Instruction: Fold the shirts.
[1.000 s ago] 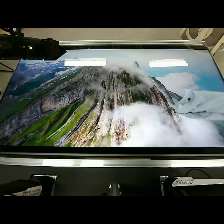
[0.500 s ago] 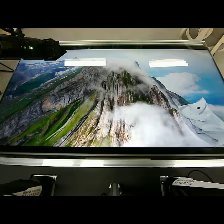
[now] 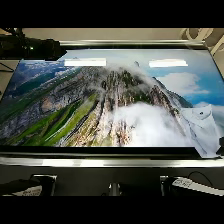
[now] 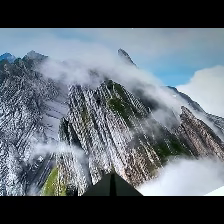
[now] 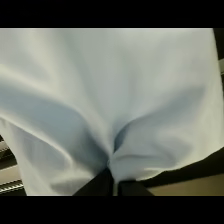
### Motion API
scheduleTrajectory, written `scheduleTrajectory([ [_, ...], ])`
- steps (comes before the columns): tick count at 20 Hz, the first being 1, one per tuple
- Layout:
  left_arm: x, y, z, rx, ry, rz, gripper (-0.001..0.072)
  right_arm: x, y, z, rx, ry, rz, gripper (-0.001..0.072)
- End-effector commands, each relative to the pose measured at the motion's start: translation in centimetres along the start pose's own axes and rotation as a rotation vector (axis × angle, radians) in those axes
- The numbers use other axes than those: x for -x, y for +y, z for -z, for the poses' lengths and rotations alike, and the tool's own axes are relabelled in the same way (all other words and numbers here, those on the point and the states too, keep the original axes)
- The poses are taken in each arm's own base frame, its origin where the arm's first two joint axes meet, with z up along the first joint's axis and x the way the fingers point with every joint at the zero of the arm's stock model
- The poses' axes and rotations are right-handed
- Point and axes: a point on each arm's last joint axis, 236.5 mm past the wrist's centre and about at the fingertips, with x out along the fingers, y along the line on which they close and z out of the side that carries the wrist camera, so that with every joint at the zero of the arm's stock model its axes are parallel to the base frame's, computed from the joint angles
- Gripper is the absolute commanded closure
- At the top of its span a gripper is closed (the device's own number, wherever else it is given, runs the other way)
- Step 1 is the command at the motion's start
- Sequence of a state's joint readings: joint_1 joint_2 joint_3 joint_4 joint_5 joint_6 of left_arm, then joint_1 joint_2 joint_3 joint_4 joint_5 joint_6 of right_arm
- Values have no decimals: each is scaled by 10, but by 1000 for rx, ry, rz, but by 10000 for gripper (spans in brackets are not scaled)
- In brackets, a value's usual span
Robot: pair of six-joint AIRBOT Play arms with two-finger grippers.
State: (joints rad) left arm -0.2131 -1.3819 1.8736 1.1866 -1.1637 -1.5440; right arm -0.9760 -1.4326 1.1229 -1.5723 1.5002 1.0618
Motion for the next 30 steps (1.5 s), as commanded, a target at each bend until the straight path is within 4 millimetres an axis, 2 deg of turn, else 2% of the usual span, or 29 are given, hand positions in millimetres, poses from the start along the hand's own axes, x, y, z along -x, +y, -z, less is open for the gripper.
scheduleTrajectory([
  [1, 0, 0, 0, 1, 0, 0, 684, -16, -5, 12, 17, 27, 36, 700],
  [8, 0, 0, 0, 1, 0, 0, 684, -15, -10, 13, 16, 32, 57, 698],
  [9, 0, 0, 0, 1, 0, 0, 684, -15, -10, 14, 15, 33, 56, 656],
  [11, 0, 0, 0, 1, 0, 0, 684, -13, -10, 14, 39, 32, 58, 100],
  [13, 0, 0, 0, 0, -1, 0, 684, 9, -24, 7, 54, -4, 122, 85],
  [14, 0, 0, 0, 0, -2, 0, 684, 37, -36, -10, 50, -81, 178, 85],
  [15, 0, 0, -1, -2, -4, -1, 685, 76, -45, -38, 60, -205, 240, 86],
  [16, 0, 3, -2, -16, -9, -15, 686, 132, -52, -71, 100, -366, 337, 87],
  [17, 0, 12, -4, -42, -14, -60, 687, 191, -49, -101, 146, -533, 438, 88],
  [18, 0, 34, -4, -96, -9, -166, 688, 258, -32, -130, 197, -721, 532, 92],
  [19, 2, 65, 0, -145, 17, -318, 688, 309, -1, -149, 257, -877, 576, 111],
  [20, 6, 97, 7, -170, 61, -475, 688, 344, 45, -164, 332, -1006, 560, 115],
  [21, 9, 125, 16, -168, 114, -599, 686, 354, 96, -174, 407, -1075, 482, 115],
  [22, 5, 143, 31, -129, 172, -655, 666, 342, 155, -179, 499, -1083, 363, 115],
  [23, -5, 149, 53, -51, 242, -651, 483, 311, 206, -176, 602, -1005, 267, 114],
  [24, -15, 146, 81, 21, 343, -619, 194, 272, 242, -167, 694, -876, 212, 112],
  [25, -23, 139, 117, 46, 483, -570, 32, 230, 267, -152, 769, -724, 164, 112],
  [27, -33, 124, 176, 15, 660, -475, 32, 155, 304, -115, 851, -447, 73, 113],
  [28, -35, 120, 195, 17, 677, -469, 32, 131, 313, -99, 883, -360, 61, 112],
  [30, -35, 119, 216, 45, 635, -472, 32, 93, 320, -74, 927, -230, 56, 105],
])
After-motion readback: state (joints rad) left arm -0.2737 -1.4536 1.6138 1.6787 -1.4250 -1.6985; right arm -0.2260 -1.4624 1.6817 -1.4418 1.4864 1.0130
